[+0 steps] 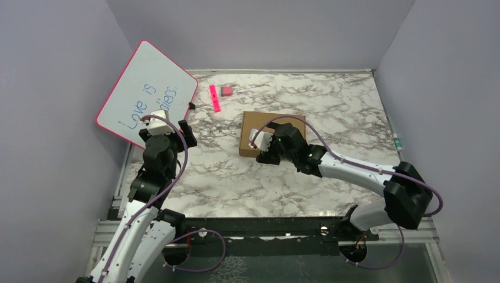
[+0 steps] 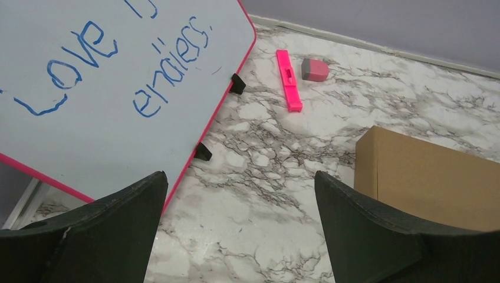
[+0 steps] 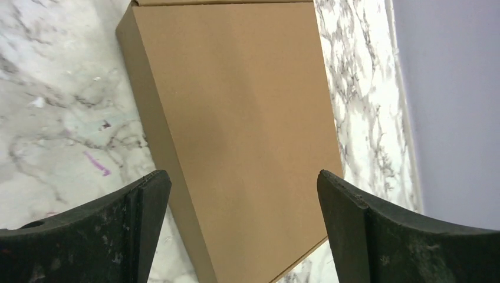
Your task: Fold the paper box
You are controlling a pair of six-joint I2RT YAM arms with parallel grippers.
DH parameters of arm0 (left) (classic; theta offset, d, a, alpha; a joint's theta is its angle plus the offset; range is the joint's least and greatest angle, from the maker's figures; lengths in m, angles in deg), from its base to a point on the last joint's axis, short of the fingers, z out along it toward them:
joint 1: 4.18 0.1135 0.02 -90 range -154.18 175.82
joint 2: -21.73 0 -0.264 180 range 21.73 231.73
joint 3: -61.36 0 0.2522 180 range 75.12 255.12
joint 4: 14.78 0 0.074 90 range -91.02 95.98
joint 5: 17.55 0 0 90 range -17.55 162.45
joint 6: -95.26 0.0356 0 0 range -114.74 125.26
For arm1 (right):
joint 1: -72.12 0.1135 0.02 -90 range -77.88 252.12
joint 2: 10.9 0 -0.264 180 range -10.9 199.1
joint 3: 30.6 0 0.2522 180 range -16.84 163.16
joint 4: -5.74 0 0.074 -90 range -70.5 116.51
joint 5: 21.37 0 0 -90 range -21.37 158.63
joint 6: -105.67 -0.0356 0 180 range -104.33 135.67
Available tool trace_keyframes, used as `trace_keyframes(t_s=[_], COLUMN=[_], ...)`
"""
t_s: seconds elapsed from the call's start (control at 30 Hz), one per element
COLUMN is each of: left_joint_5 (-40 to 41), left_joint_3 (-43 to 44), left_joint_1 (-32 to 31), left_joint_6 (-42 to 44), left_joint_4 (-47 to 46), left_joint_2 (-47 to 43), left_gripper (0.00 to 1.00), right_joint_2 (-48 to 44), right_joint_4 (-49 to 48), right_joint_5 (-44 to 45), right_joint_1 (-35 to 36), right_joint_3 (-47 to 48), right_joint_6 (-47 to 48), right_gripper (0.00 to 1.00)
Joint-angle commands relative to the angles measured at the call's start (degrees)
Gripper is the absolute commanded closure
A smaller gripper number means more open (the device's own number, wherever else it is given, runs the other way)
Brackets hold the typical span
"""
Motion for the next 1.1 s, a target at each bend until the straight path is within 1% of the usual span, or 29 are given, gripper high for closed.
trace_keyframes(t_s=[0.0,0.1,0.17,0.27,0.4,0.5,0.6,0.7,0.83,0.9,0.97,1.07], left_joint_5=[-0.94,-2.55,-3.77,-5.75,-6.37,-6.08,-5.51,-4.63,-3.34,-2.98,-2.88,-3.86], left_joint_3=[-0.71,-1.09,-1.84,-3.08,-4.38,-5.13,-5.18,-4.29,-1.54,-0.2,0.47,0.5], left_joint_1=[-0.24,-0.25,-0.29,-0.27,-0.45,-0.43,-0.46,-0.44,-0.41,-0.42,-0.44,-0.46], left_joint_6=[1.05,1.42,1.89,2.81,3.85,4.17,4.91,4.79,1.82,0.38,-0.58,-0.83], left_joint_4=[-1.93,-2.86,-4.03,-5.93,-7.44,-8.63,-8.94,-7.92,-3.74,-1.58,-0.29,0.51], left_joint_2=[-0.85,-1.23,-1.78,-3.16,-5.25,-7.6,-8.81,-9.64,-11.32,-12.86,-15.31,-19.56], left_gripper=[0.05,0.05,0.05,0.05,0.05,0.05,0.04,0.03,0.01,0.01,0.01,0.01], right_joint_2=[-5.65,-6.79,-6.41,-4.67,-4.65,-7.28,-11.13,-16.95,-27.47,-33.42,-39.77,-49.87], right_joint_4=[7.73,7.31,6.88,7.54,7.5,7.02,8.58,9.97,11.94,13.58,15.16,16.25], right_joint_5=[-4.68,-4.54,-2.8,-1.14,-1.01,-0.07,1.17,4.81,14.54,17.72,20.02,20.74], right_joint_1=[0.4,0.29,0.11,-2.36,-11.13,-18.12,-24.39,-28.16,-28.55,-28.52,-28.45,-28.48], right_joint_3=[2.48,2.86,3.94,7.0,9.46,9.15,8.19,5.58,1.3,-0.21,-1.53,-3.71], right_joint_6=[-11.08,-16.5,-20.28,-27.22,-37.1,-43.83,-49.52,-53.8,-55.54,-56.19,-56.4,-55.48], right_gripper=[0.0,0.0,0.0,0.0,0.0,0.0,0.0,0.0,0.0,0.0,0.0,0.0])
